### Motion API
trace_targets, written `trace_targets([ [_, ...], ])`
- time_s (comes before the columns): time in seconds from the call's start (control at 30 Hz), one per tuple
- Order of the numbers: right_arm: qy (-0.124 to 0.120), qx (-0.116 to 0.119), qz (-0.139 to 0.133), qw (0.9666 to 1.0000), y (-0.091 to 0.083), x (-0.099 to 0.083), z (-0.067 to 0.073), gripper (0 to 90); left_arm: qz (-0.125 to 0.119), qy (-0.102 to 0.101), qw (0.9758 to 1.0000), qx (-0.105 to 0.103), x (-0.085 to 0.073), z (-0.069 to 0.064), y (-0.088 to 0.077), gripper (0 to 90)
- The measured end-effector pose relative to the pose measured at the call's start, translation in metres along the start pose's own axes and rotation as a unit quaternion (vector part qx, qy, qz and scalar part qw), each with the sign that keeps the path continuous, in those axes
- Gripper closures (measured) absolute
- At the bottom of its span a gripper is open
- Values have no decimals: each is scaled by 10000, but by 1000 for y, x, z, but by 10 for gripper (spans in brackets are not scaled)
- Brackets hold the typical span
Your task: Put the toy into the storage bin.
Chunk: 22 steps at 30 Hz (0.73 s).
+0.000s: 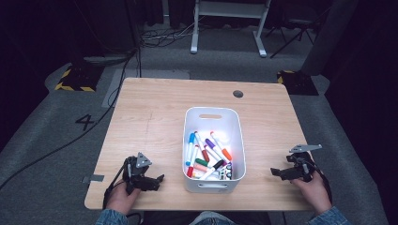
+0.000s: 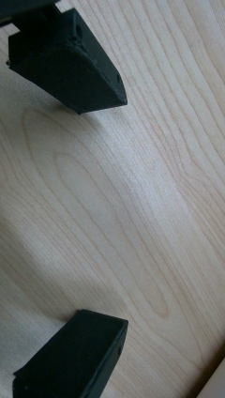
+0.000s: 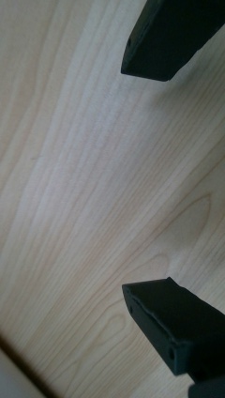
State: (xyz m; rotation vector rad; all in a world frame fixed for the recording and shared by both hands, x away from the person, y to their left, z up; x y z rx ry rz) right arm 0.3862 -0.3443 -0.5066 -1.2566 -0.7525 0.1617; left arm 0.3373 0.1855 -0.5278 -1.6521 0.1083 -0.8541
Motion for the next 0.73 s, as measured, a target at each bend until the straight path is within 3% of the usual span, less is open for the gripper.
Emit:
trace_targets([
  [0.07, 14, -19, 129, 9999, 6, -3, 0, 0, -1, -1, 10000, 0, 0, 0, 0, 0],
  [0.2, -275, -473, 14, 9985, 11, -6, 2, 0, 0, -2, 10000, 2, 0, 0, 0, 0],
  [0.37, -146, -624, -651, 9958, 20, -5, -1, 0, -1, -4, 10000, 0, 0, 0, 0, 0],
  [0.73, -144, -625, -657, 9958, 20, -6, -1, 0, 0, -3, 10000, 0, 0, 0, 0, 0],
])
Point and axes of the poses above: each handheld gripper's, and its own axes: y roughly forward along the jaws, x roughly out of its top, z roughly to its left, the point moved 3 cm from there along y, roughly forward along the jaws, and after that the axes turned 13 degrees about z, right-handed, at the moved point
